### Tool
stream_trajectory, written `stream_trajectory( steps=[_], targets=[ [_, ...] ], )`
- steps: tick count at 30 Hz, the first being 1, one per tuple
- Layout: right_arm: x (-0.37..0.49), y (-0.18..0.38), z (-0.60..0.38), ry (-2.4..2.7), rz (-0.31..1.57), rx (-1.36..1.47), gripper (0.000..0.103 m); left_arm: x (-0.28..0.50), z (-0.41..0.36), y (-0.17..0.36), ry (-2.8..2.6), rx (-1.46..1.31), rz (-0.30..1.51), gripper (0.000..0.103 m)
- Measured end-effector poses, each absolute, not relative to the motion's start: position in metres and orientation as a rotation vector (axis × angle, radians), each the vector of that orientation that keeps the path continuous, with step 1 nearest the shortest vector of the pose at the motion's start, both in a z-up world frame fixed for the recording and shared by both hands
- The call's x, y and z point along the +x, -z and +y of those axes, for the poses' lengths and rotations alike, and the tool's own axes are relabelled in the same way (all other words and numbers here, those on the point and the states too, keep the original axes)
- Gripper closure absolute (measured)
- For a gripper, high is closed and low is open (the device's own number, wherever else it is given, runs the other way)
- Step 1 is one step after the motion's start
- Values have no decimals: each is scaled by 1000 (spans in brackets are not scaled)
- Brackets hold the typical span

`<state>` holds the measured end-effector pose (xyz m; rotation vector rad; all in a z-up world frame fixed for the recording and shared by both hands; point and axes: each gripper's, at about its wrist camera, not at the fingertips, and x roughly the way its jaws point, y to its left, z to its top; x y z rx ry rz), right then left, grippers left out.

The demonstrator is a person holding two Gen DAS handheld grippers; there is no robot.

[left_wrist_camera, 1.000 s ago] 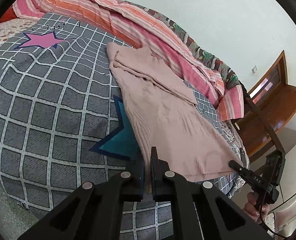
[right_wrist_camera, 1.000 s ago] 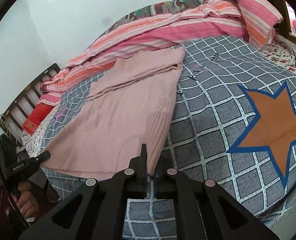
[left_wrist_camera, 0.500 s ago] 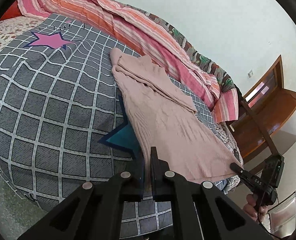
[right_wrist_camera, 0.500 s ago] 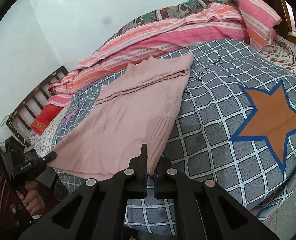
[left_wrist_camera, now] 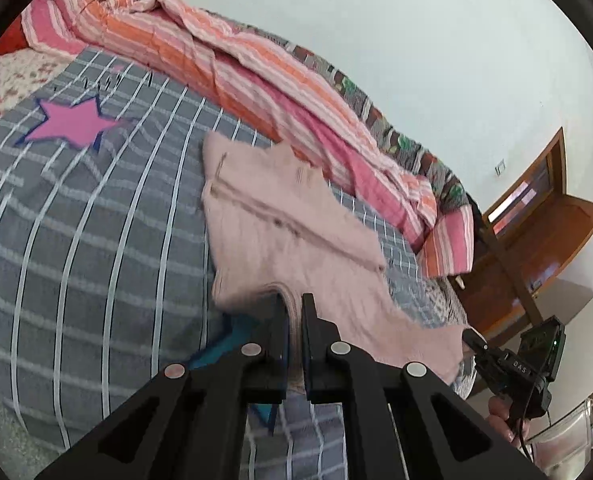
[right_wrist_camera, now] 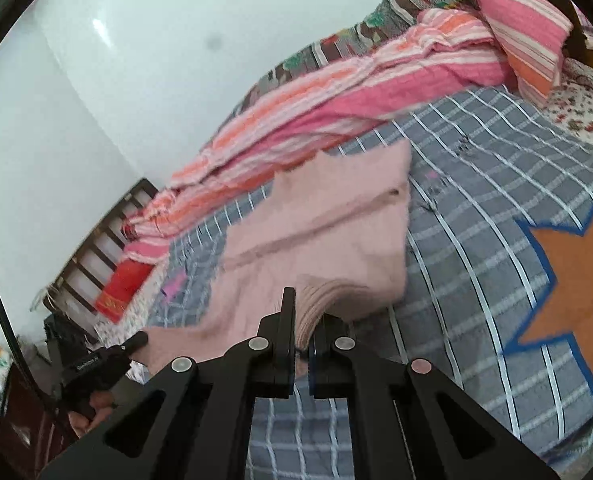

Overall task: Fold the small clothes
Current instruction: 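Grasp the hem with the right tool while the left tool grasps the hem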

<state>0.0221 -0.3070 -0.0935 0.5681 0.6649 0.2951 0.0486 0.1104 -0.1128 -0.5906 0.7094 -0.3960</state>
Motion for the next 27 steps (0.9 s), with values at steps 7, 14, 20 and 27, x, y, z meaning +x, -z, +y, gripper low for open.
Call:
stream_trajectory(
  steps=[7, 14, 20, 27],
  targets=[
    [72, 77, -318, -259, 631, 606, 99, 98, 106, 84, 348, -552, 668, 97],
    [130, 75, -328, -230, 637, 647, 99, 152, 97, 73, 302, -548, 658, 97],
    [174, 78, -329, -218, 651, 653, 99, 196, 92, 80, 255, -561, 681, 97],
    [225, 89, -327, -215, 683, 636, 99, 246, 94, 100, 216, -606, 723, 97]
  ],
)
